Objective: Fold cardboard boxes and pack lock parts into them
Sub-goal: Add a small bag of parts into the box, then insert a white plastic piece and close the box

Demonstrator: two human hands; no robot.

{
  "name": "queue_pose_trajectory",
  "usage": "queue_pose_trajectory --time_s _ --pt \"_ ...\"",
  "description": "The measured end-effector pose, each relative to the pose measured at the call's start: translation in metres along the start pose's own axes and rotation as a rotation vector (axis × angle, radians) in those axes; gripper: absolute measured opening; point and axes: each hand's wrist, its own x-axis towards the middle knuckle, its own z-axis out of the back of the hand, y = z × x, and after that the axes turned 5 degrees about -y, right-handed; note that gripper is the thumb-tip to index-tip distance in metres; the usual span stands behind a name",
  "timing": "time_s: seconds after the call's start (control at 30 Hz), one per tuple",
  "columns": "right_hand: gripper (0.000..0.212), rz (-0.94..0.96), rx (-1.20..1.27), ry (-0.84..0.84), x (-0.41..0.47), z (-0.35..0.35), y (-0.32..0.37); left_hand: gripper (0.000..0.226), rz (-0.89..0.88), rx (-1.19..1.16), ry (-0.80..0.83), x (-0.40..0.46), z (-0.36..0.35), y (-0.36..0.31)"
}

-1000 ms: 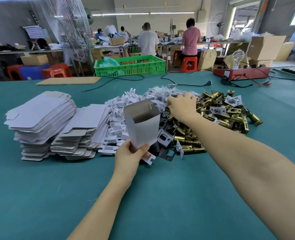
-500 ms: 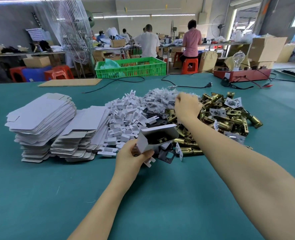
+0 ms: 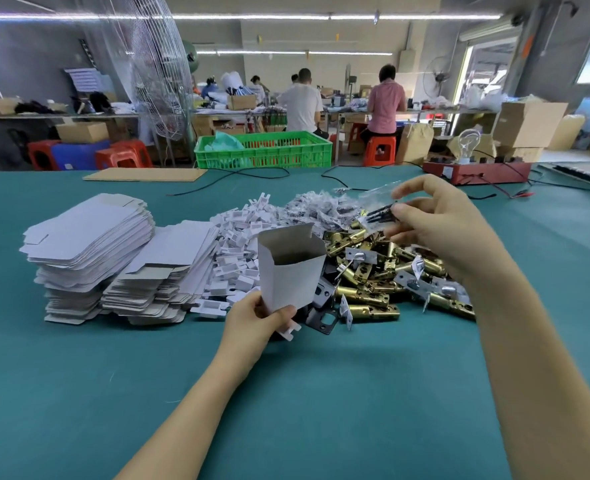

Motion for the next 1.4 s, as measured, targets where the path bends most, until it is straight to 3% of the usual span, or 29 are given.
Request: queue_pose_trajectory --time_s 0.07,0.23,0.5,0.73,0.97,1.1,1.3,1.4 --pt "0.009 0.069 -0.015 0.099 -0.008 0.002 0.016 0.013 -0.002 0.016 0.002 0.0 0.0 0.0" --pt "0.008 0.297 -0.335 0.264 -0.022 -0.022 0.027 0.015 -0.006 0.005 0.051 -0.003 -0.001 -0.003" --pt "0.009 0.642 -0.586 0.125 -0.024 -0.061 0.01 0.012 -0.018 0.02 0.065 -0.004 -0.003 -0.004" --pt "0.007 0.776 -0.645 0.166 -0.026 -0.068 0.005 0.011 -0.029 0.025 0.082 -0.005 -0.003 -0.005" --pt "0.006 0.812 -0.682 0.225 -0.025 -0.073 -0.003 0.01 -0.02 0.016 0.073 -0.005 -0.002 -0.006" --pt "0.009 0.76 -0.579 0.239 -0.024 -0.068 0.0 0.011 -0.021 0.003 0.083 -0.005 -0.002 -0.006" --pt "0.006 0.565 -0.4 0.075 -0.016 -0.046 0.002 0.011 -0.04 0.017 0.085 -0.004 -0.001 -0.004" --pt "0.008 0.42 -0.398 0.08 -0.01 -0.04 -0.005 0.011 -0.046 0.003 0.096 -0.003 -0.001 -0.004"
